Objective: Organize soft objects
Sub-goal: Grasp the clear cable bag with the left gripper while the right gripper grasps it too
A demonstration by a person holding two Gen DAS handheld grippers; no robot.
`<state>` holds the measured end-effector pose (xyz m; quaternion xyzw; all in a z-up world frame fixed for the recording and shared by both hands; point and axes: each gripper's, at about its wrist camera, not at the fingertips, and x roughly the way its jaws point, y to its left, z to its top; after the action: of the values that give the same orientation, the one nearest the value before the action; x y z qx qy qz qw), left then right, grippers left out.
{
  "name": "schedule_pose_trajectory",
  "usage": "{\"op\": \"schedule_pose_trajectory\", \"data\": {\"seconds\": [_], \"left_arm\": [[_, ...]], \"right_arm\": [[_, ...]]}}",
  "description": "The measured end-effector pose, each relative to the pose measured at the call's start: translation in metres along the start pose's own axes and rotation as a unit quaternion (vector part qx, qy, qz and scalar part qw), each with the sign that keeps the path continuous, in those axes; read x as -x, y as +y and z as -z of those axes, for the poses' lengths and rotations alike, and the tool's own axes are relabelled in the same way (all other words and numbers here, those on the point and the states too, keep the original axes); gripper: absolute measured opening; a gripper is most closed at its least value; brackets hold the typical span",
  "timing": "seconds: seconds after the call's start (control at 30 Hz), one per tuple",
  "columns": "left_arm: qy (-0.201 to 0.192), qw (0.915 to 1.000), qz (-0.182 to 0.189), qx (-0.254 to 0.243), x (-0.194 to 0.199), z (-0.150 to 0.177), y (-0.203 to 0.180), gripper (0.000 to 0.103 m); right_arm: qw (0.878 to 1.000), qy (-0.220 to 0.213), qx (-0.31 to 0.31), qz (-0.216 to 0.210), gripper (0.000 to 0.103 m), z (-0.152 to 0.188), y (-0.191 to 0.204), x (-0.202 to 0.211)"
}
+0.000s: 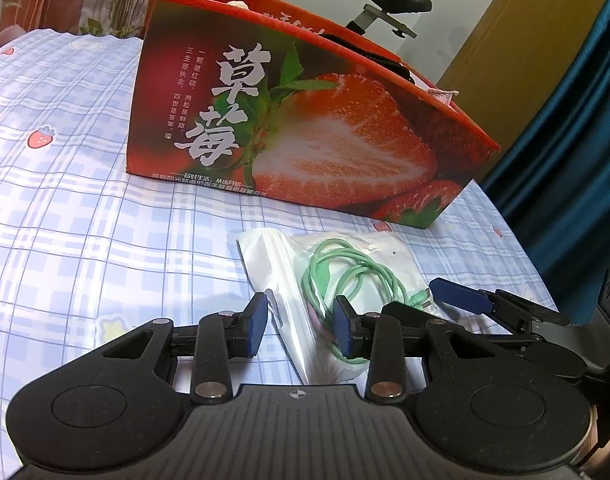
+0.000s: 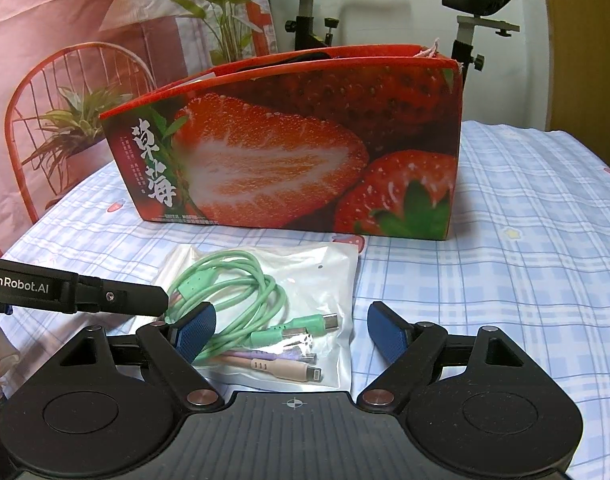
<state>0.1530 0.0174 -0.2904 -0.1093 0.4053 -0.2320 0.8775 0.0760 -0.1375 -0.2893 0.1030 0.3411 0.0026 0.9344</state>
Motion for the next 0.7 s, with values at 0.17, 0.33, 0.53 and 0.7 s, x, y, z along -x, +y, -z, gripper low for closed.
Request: {"op": "schedule_pose_trajectory", "data": {"seconds": [0.17, 0.33, 0.53, 0.7], "left_arm": [[-0.001, 0.9999, 0.007, 0.015, 0.0012, 0.0000, 0.0033, 0.038], [-0.002, 0.9998, 0.008, 0.018, 0.0018, 0.0003, 0.0031, 0.037], [0.003, 0.9995, 0.012, 0.029, 0.0034, 0.0003, 0.0034, 0.037], [0.005, 0.9989, 0.018, 0.042, 0.0046, 0.0016, 0.0055, 0.037]], "right_arm": [[1.000, 0.006, 0.015, -0.017, 0.080, 0.0008, 0.0053, -0.0003], [1.000, 0.008, 0.011, -0.027, 0.079, -0.0003, 0.0042, -0.0001], [0.999, 0.012, 0.013, -0.050, 0.071, -0.0007, 0.0067, 0.0011], [0.998, 0.011, 0.002, -0.063, 0.067, -0.0007, 0.0040, 0.0018]]}}
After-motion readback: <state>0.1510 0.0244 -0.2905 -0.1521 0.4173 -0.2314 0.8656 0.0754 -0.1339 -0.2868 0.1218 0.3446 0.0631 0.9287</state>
